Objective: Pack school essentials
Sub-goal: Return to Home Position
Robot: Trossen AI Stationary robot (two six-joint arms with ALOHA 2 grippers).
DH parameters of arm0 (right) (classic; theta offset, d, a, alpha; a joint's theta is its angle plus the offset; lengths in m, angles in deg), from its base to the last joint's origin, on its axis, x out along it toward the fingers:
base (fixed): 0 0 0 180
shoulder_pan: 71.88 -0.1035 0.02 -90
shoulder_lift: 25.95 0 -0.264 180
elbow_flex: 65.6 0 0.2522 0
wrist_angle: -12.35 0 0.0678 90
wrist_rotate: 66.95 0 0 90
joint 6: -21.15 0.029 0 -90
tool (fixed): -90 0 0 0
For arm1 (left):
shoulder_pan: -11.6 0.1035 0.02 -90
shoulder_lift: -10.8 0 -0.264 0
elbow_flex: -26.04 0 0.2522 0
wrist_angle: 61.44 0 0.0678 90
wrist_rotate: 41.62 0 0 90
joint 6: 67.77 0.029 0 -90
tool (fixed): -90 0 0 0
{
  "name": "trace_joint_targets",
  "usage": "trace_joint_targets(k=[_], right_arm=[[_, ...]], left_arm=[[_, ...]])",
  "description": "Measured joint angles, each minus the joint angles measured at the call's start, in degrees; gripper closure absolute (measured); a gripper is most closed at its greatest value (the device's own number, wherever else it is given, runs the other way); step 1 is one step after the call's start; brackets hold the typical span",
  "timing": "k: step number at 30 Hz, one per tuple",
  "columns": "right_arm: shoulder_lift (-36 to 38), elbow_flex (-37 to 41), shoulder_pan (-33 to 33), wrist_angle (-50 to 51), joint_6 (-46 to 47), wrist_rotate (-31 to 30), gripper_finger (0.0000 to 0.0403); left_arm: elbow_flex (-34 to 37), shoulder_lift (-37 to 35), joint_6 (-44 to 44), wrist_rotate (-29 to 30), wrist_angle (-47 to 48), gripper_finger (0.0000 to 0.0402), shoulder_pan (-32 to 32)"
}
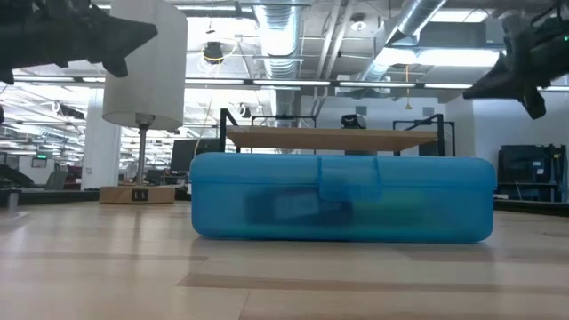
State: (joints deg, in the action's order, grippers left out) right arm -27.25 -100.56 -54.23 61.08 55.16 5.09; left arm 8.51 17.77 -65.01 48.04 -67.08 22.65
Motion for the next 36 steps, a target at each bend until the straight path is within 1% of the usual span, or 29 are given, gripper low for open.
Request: trace_joint_targets(k=[2,5,7,9,11,13,15,21,26,33,36], right_arm=[[0.0,0.1,0.5,0.9,-2.6,-2.8,0.0372],[0.0,1.9,1.5,-2.8,-5.5,-3.2,0.0371],[0.0,4.2,1.7,-9.0,-7.8,-3.0,0.0372],[-0.1,7.1,1.5,-17.6,-11.0,-2.7,0.0372],[-0.1,9.9,0.9,-24.7,-16.6,-0.1,0.0371],[-0.2,12.5,0.2,-30.5,-21.8,3.3,0.0370],[-0.2,14.5,-0.4,-33.2,-24.1,5.6,0.0370],[-0.1,18.0,-2.1,-35.2,-25.1,9.8,0.0372],[-0.2,20.1,-2.3,-36.3,-25.1,10.9,0.0370],[0.3,20.3,-2.2,-36.5,-27.2,12.6,0.0372],[0.3,20.4,-2.2,-36.9,-27.6,15.2,0.0371]], left_arm=[[0.0,0.0,0.0,-0.8,1.4,0.0401,0.0],[0.0,0.0,-0.2,-2.9,4.1,0.0401,0.0],[0.4,0.0,-0.2,-3.5,4.3,0.0401,0.0],[1.7,0.0,-0.3,-3.5,2.1,0.0401,0.0],[3.1,0.0,-1.0,-3.6,-0.7,0.0401,0.0],[3.1,0.0,-1.1,-3.5,-0.6,0.0401,0.0],[3.1,0.0,-1.1,-3.6,-0.5,0.0401,0.0],[3.2,0.0,-2.1,-3.9,-0.6,0.0401,0.0],[3.2,0.0,-3.0,-3.9,-1.1,0.0401,0.0],[3.3,0.0,-4.1,-3.4,-1.1,0.0401,0.0],[3.3,0.0,-4.1,-3.2,-1.3,0.0401,0.0]])
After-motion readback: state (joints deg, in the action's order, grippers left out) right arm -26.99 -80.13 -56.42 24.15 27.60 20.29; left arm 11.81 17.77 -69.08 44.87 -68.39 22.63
